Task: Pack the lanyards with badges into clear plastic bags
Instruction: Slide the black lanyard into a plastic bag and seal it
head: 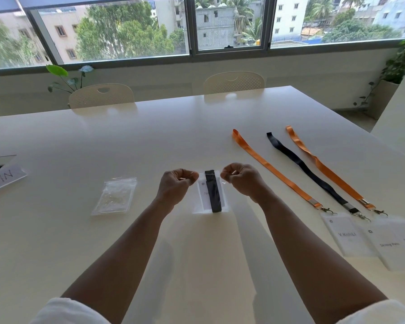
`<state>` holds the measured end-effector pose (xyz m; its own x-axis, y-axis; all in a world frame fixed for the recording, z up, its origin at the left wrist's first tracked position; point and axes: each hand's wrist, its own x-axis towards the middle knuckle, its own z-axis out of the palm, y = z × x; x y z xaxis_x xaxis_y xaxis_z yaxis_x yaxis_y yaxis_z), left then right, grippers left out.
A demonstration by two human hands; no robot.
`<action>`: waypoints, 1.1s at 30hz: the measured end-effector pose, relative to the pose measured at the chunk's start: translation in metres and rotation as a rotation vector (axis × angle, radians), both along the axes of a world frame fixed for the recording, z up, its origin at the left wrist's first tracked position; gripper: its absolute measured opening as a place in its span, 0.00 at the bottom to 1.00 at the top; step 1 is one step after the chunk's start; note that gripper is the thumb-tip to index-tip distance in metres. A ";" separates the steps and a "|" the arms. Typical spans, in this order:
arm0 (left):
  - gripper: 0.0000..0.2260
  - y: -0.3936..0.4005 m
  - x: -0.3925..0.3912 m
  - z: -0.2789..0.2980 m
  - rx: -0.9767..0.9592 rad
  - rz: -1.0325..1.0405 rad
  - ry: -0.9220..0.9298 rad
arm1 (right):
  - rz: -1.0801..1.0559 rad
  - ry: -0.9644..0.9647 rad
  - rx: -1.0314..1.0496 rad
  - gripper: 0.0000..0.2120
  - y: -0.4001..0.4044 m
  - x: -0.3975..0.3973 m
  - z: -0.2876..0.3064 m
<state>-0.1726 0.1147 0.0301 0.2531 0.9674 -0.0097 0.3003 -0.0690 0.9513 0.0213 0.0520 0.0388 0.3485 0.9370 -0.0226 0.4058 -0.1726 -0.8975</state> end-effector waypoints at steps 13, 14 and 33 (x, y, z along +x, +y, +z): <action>0.10 0.006 -0.013 -0.009 -0.218 0.017 -0.311 | 0.052 0.384 0.022 0.05 0.007 -0.009 -0.009; 0.10 0.007 -0.013 -0.011 -0.205 0.038 -0.322 | 0.058 0.408 0.017 0.04 0.009 -0.012 -0.009; 0.12 0.001 -0.107 -0.042 -0.041 0.525 0.007 | 0.264 0.361 -0.181 0.03 0.033 -0.133 -0.024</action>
